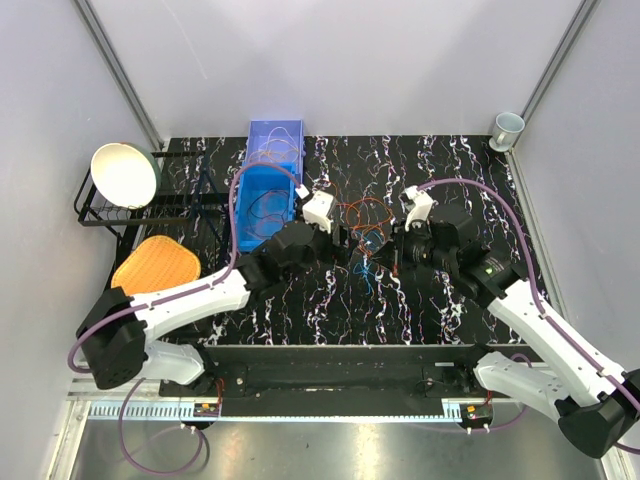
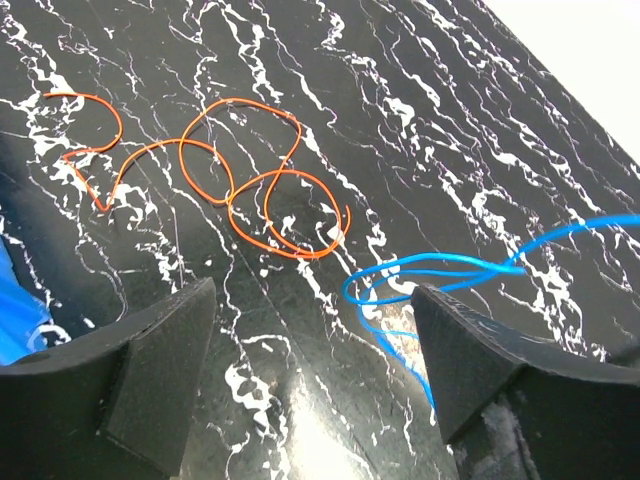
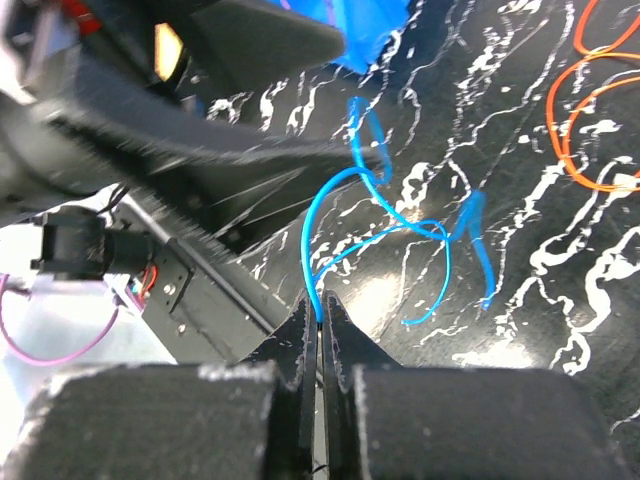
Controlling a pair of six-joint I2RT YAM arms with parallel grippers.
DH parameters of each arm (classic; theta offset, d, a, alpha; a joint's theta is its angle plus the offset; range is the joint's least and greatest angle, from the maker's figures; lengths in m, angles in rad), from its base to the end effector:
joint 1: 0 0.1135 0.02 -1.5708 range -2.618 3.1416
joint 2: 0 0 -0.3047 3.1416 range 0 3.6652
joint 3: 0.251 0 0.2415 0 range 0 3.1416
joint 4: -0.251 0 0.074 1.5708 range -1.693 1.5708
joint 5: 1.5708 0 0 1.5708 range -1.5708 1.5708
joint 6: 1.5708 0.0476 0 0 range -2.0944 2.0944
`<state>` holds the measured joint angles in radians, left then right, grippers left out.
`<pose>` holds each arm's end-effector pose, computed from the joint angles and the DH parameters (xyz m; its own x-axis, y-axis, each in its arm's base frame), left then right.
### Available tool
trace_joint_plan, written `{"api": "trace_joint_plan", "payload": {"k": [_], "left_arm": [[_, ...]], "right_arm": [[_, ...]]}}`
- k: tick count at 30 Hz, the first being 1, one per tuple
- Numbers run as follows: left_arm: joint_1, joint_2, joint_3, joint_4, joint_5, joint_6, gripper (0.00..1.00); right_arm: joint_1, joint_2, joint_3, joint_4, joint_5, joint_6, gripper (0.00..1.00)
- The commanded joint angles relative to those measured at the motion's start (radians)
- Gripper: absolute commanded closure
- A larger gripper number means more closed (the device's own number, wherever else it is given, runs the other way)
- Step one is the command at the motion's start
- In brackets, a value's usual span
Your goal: Untangle the cables
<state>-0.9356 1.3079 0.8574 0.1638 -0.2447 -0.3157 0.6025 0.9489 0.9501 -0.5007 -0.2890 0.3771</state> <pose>0.1830 -0.2289 0.3259 -0.3592 -0.0204 -0.9331 0.5592 0.7957 -0.2327 0.1417 0.1140 0.3641 -0.6428 -0.0138 -0.7659 -0.5513 0.7024 0.4502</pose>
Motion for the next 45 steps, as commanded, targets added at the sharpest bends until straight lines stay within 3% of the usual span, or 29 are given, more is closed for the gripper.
{"api": "trace_joint_plan", "payload": {"k": [1,10,13,16,17,18,23,29,30,31,34,37,41,45], "left_arm": [[-0.003,0.04,0.035,0.131,-0.062,-0.013,0.23],[-0.003,0.073,0.026,0.186,-0.077,-0.026,0.3],[-0.005,0.083,0.023,0.18,-0.099,-0.026,0.41],[-0.003,0.086,0.022,0.166,-0.114,-0.025,0.75],[-0.005,0.083,0.022,0.163,-0.123,-0.026,0.91],[-0.005,0.082,0.02,0.158,-0.137,-0.028,0.99],[0.015,0.071,0.043,0.083,-0.215,-0.017,1.0],[0.121,0.024,0.023,0.006,-0.183,-0.049,1.0],[0.13,0.011,0.029,0.0,-0.173,-0.045,1.0],[0.144,0.004,0.038,-0.027,-0.173,-0.03,1.0],[0.156,-0.01,0.121,-0.128,-0.206,0.01,1.0],[0.162,-0.013,0.193,-0.2,-0.234,0.03,1.0],[0.164,-0.042,0.218,-0.216,-0.203,0.043,1.0],[0.162,-0.053,0.253,-0.259,-0.133,0.05,1.0]], "right_arm": [[0.008,-0.032,0.056,0.008,-0.091,-0.014,1.0],[0.006,-0.068,0.085,-0.022,-0.164,-0.003,1.0],[0.006,-0.081,0.107,-0.041,-0.165,0.0,1.0],[0.006,-0.094,0.142,-0.064,-0.154,-0.009,1.0],[0.006,-0.099,0.144,-0.07,-0.148,-0.012,1.0],[0.006,-0.101,0.139,-0.079,-0.135,-0.014,1.0],[0.008,-0.116,0.093,-0.104,-0.102,-0.004,1.0],[0.006,-0.173,0.075,-0.174,0.025,-0.006,1.0],[0.006,-0.173,0.069,-0.206,0.098,-0.003,0.93],[0.006,-0.171,0.065,-0.222,0.143,0.009,0.58],[0.006,-0.144,0.05,-0.286,0.284,0.045,0.31],[0.008,-0.13,0.038,-0.294,0.341,0.077,0.28],[0.006,-0.131,0.033,-0.237,0.3,0.091,0.28],[0.006,-0.116,0.041,-0.136,0.147,0.077,0.3]]}}
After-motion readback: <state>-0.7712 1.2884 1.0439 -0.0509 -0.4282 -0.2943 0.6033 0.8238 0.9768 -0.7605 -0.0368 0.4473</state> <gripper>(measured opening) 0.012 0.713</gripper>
